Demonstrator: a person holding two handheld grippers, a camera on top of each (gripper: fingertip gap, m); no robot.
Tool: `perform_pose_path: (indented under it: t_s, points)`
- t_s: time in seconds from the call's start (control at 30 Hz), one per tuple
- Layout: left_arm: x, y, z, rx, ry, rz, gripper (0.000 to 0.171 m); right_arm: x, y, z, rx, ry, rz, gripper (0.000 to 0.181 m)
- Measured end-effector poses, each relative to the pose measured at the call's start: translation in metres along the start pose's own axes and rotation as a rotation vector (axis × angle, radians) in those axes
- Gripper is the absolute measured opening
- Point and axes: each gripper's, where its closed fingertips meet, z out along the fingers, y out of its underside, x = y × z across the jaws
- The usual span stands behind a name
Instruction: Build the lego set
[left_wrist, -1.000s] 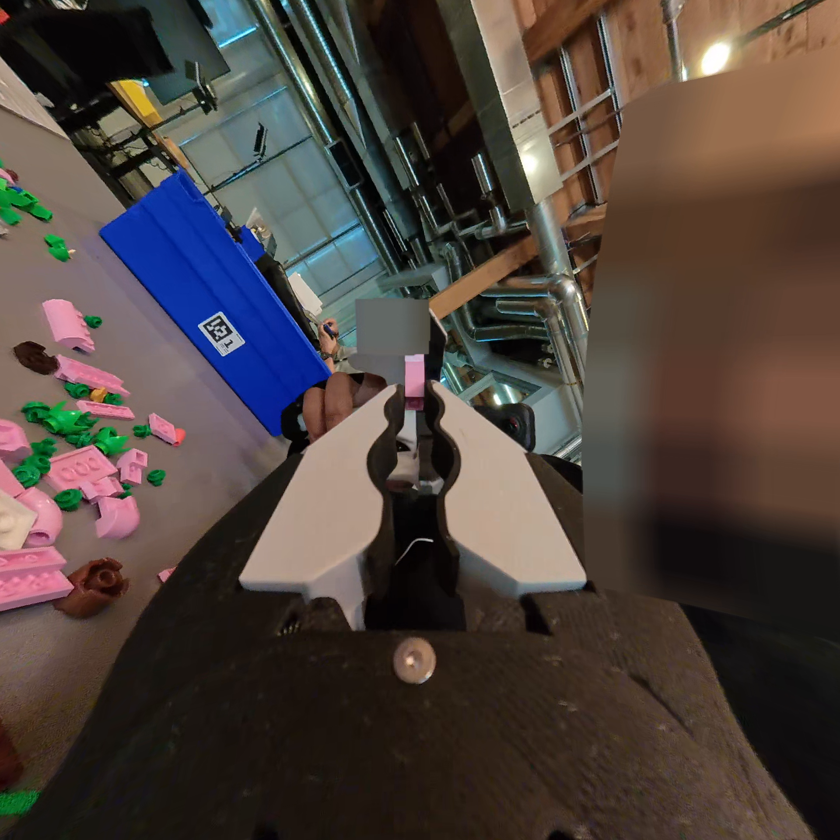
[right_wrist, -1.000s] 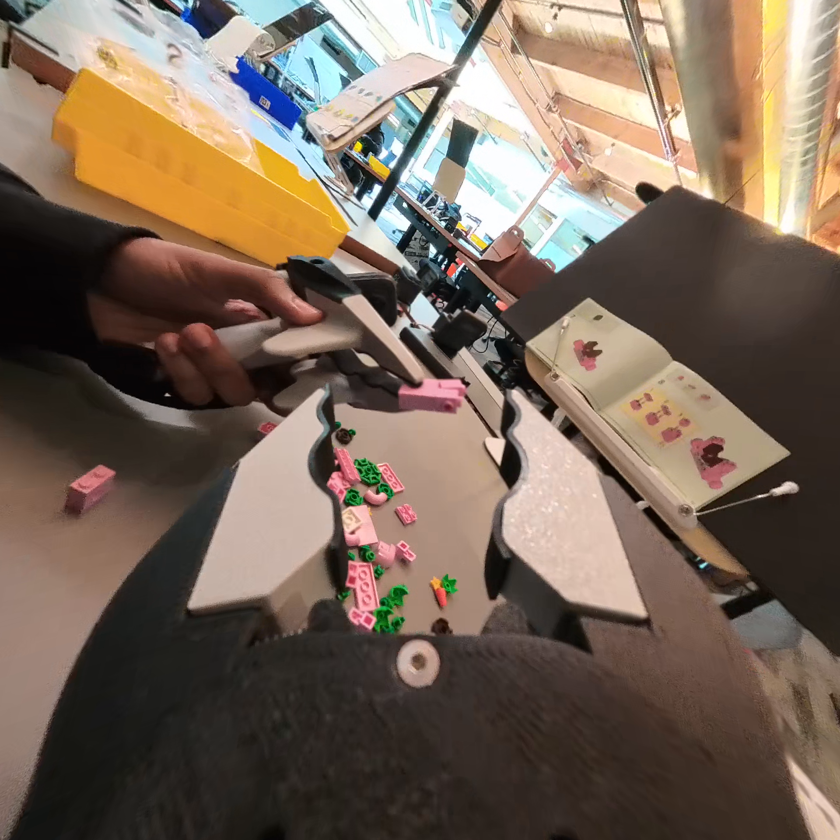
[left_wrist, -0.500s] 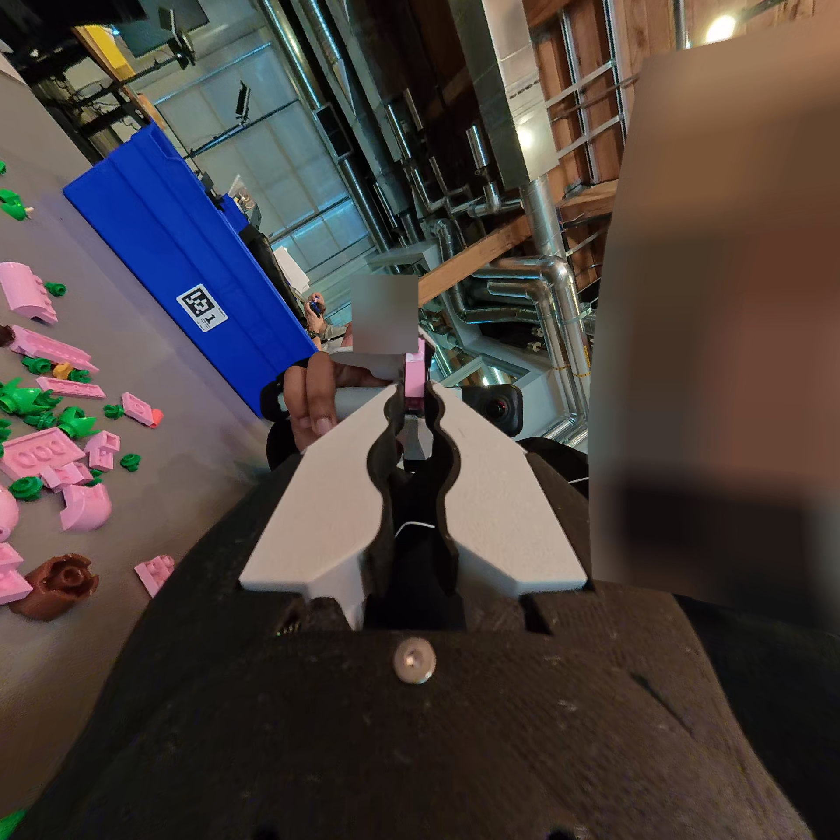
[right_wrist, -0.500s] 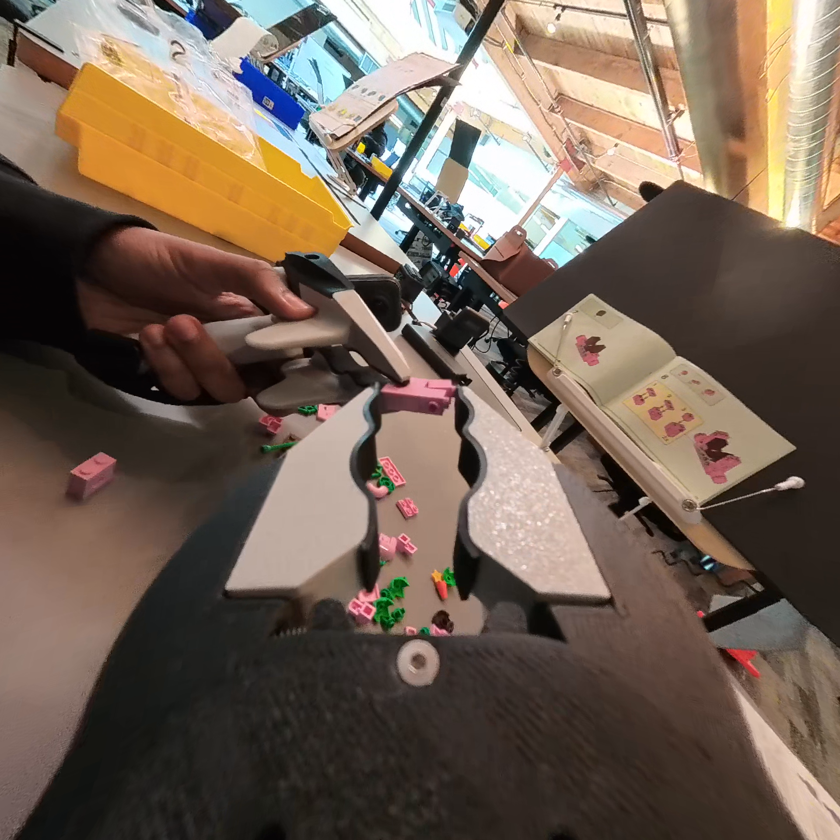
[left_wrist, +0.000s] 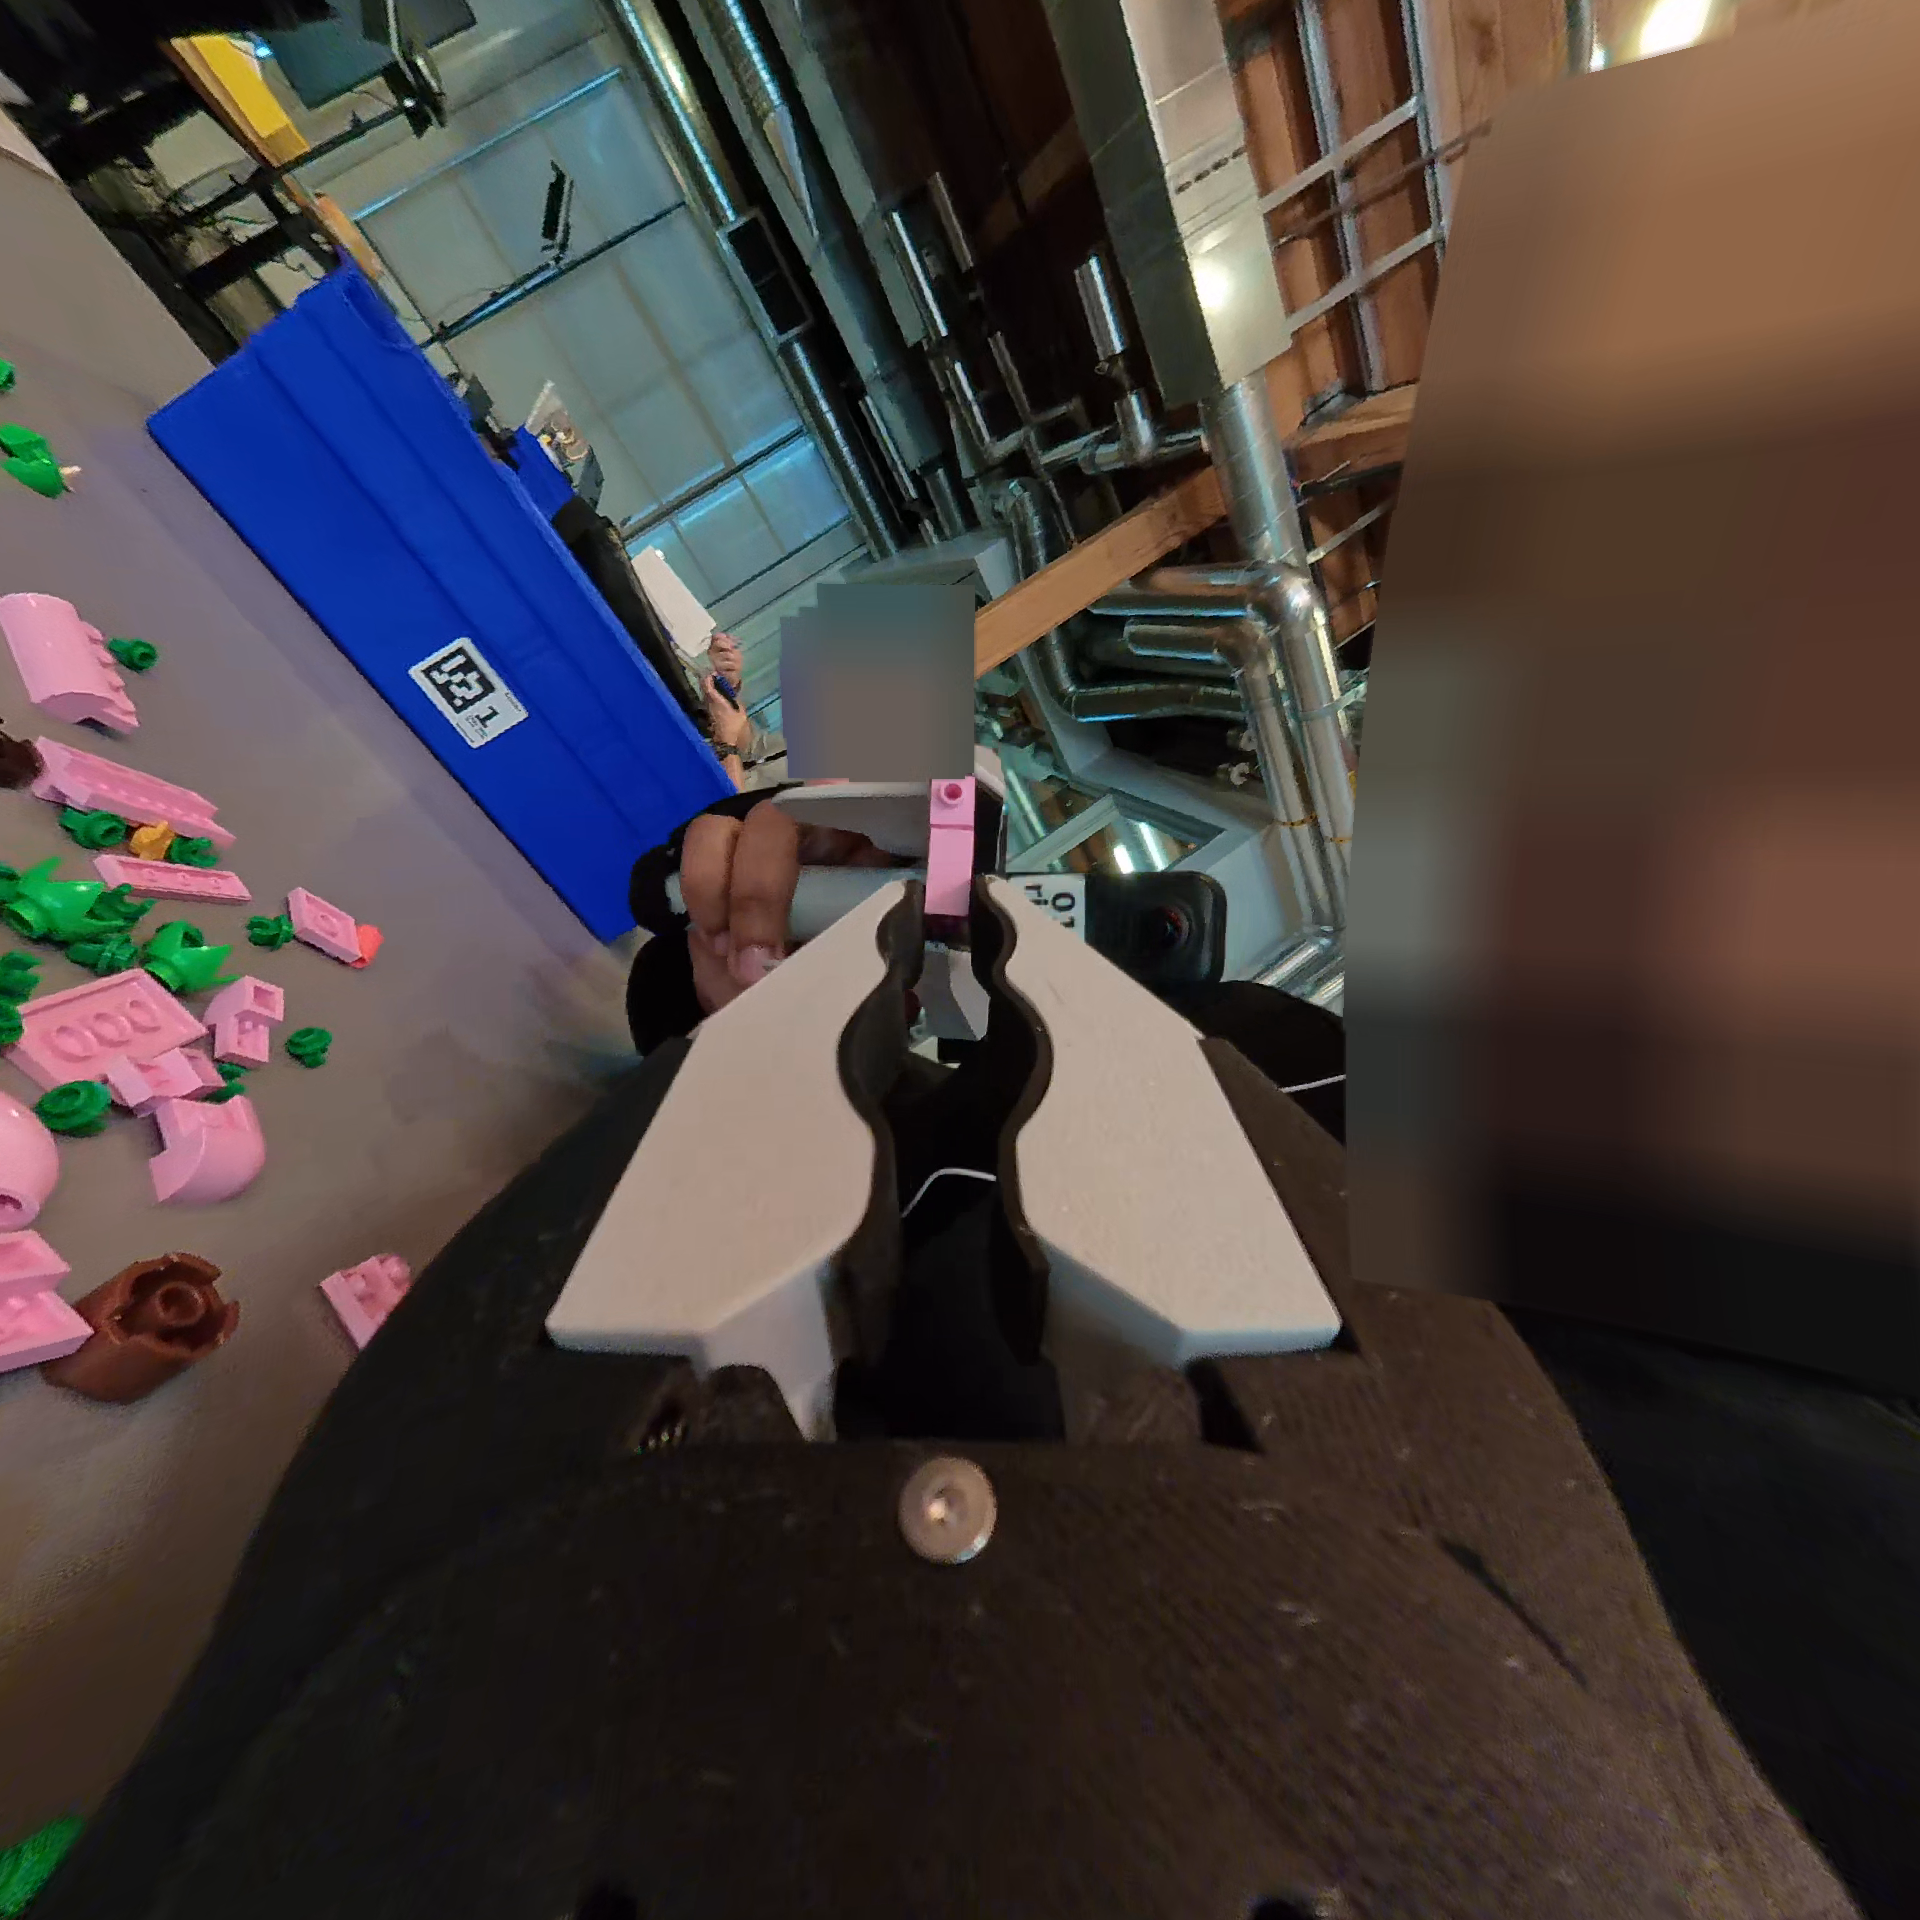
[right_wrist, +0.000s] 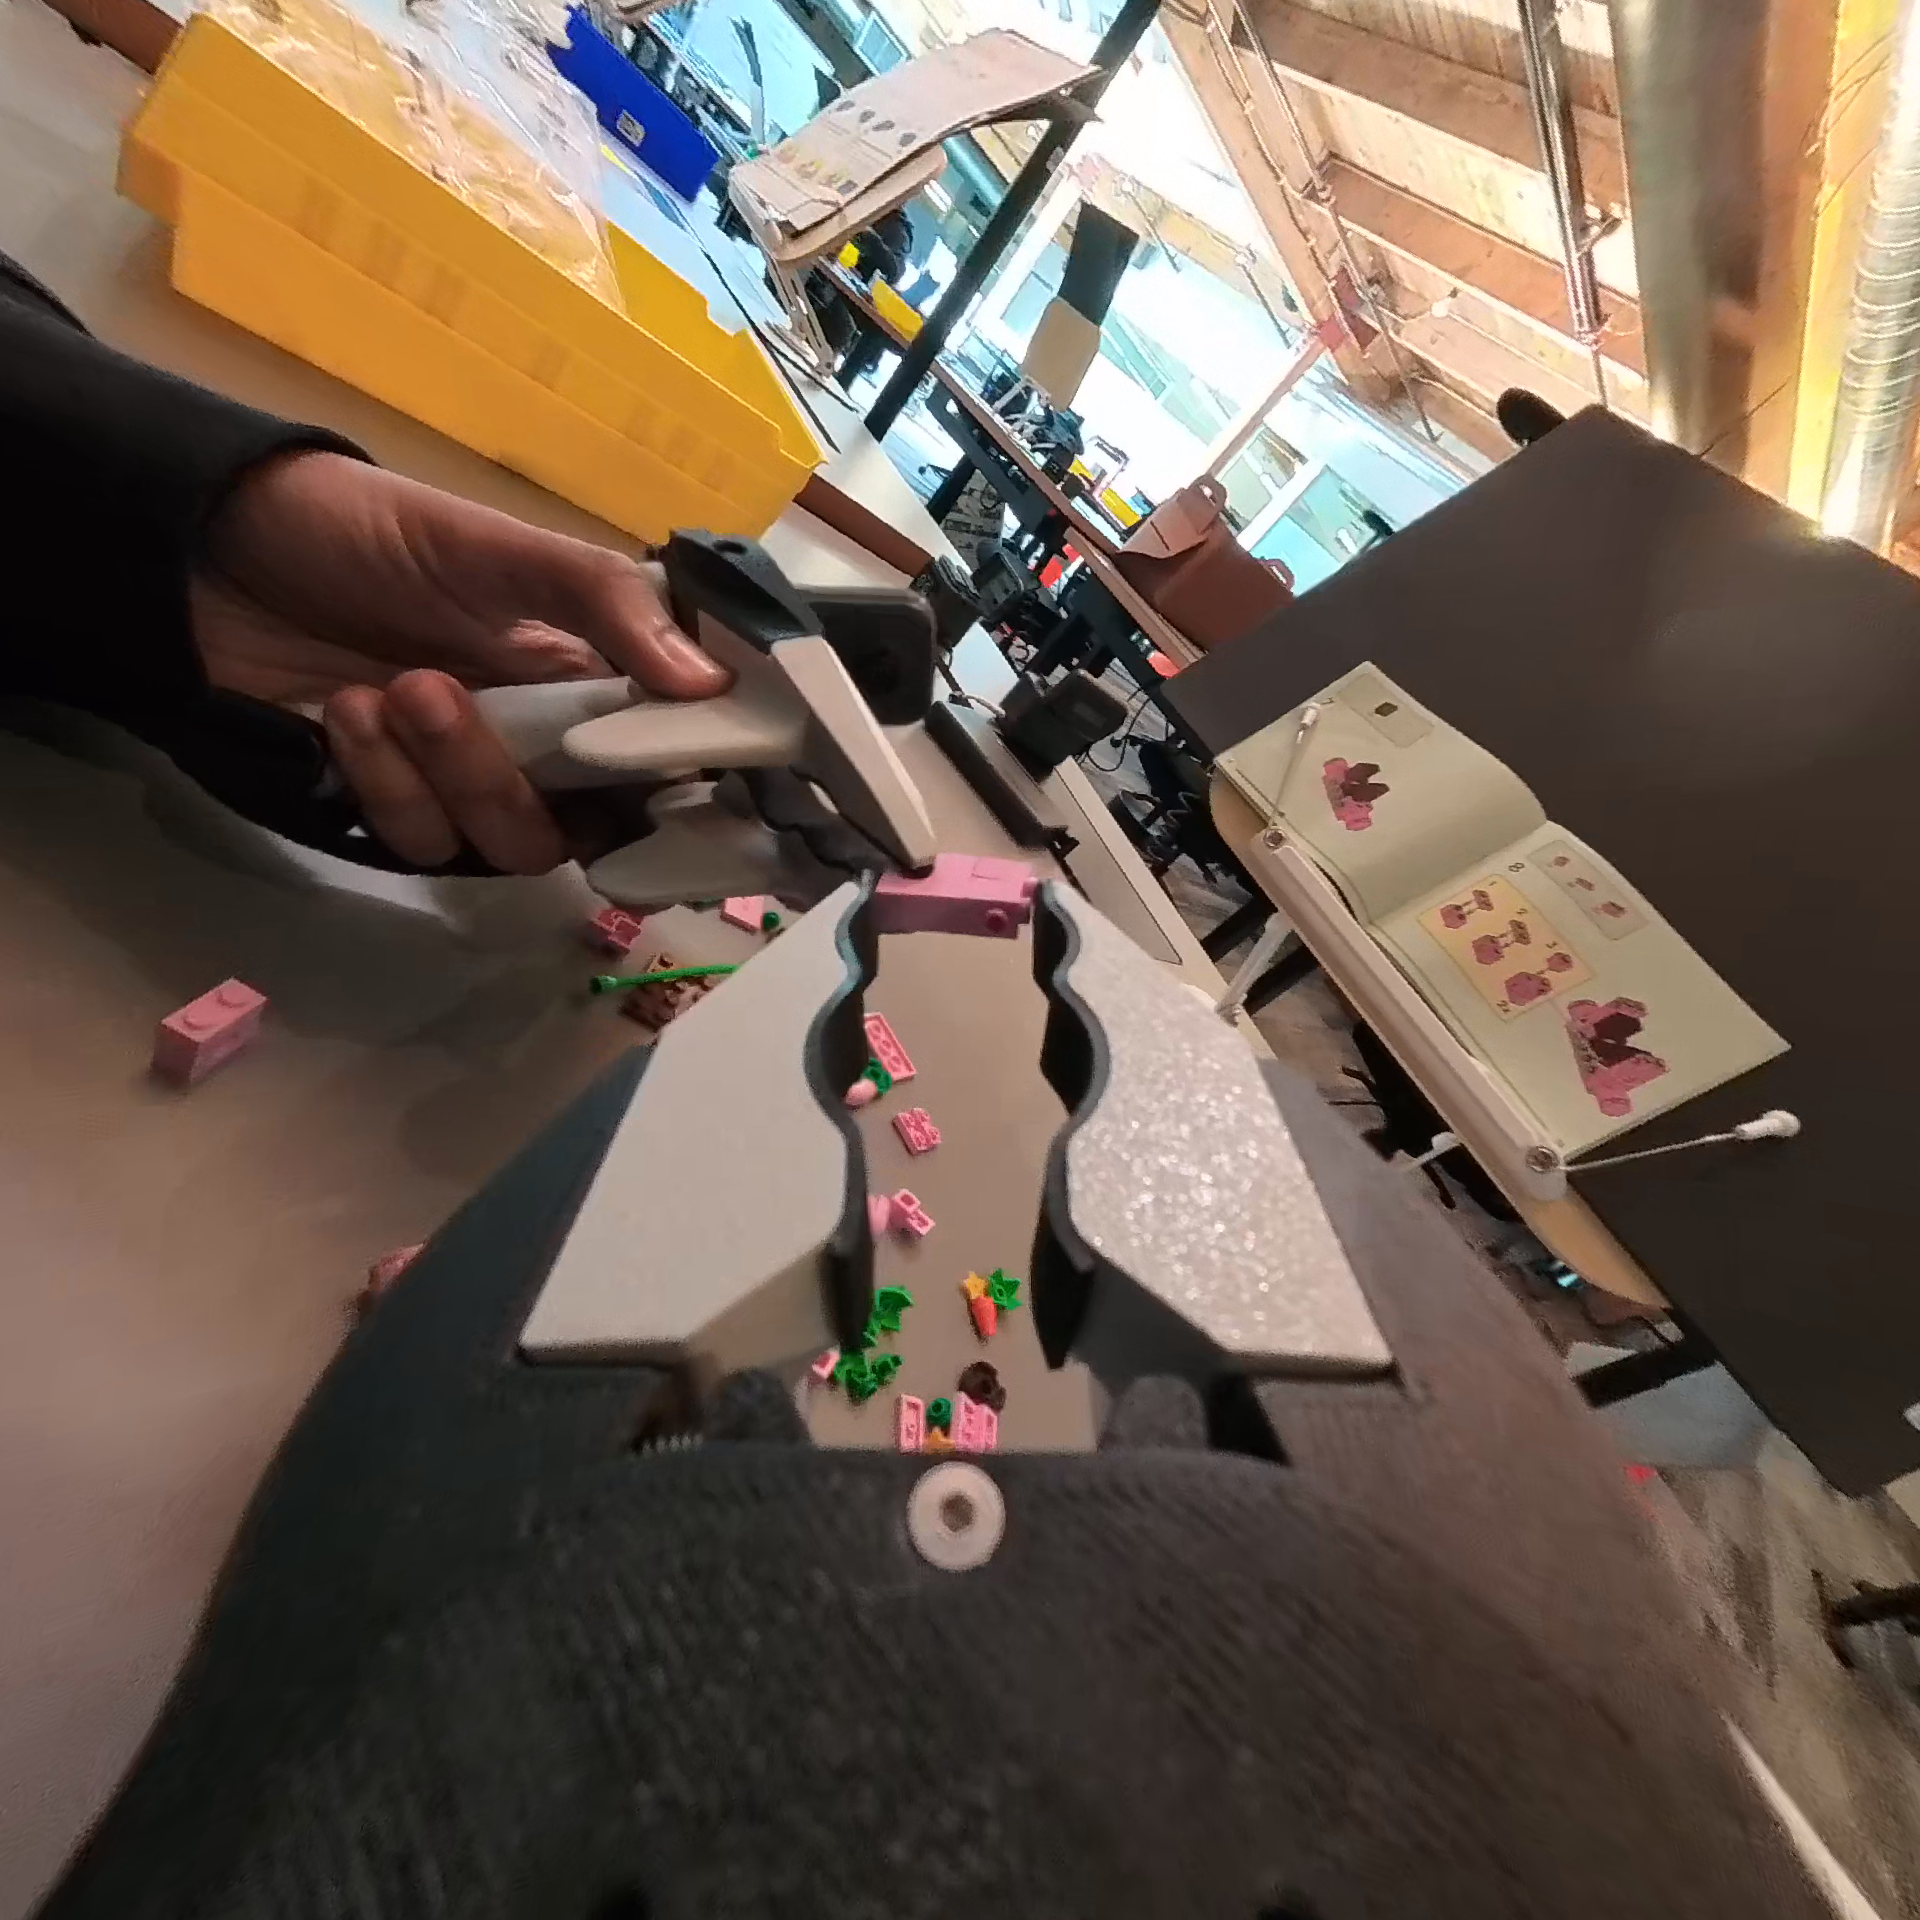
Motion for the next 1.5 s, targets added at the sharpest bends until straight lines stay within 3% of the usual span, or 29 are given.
perform_pose_path:
  t_s: [0.03,0.47,0.67,1.07,1.5]
  points:
    - [-0.001,0.001,0.000,-0.007,-0.017,0.017,0.005,0.000,0.001,0.000,0.006,-0.005,0.004,0.029]
    - [0.000,0.006,0.000,-0.049,-0.010,0.005,0.006,-0.004,-0.002,-0.003,0.091,-0.027,0.025,0.029]
    - [0.001,0.014,0.003,-0.096,0.018,-0.042,0.006,-0.009,-0.002,-0.004,0.089,-0.021,-0.051,0.031]
    - [-0.006,0.016,0.000,-0.126,-0.043,-0.029,0.005,-0.015,0.007,-0.002,0.010,-0.080,-0.050,0.030]
    - [-0.009,0.024,-0.003,-0.206,-0.077,-0.014,0.001,-0.027,0.008,-0.004,0.024,-0.146,-0.065,0.029]
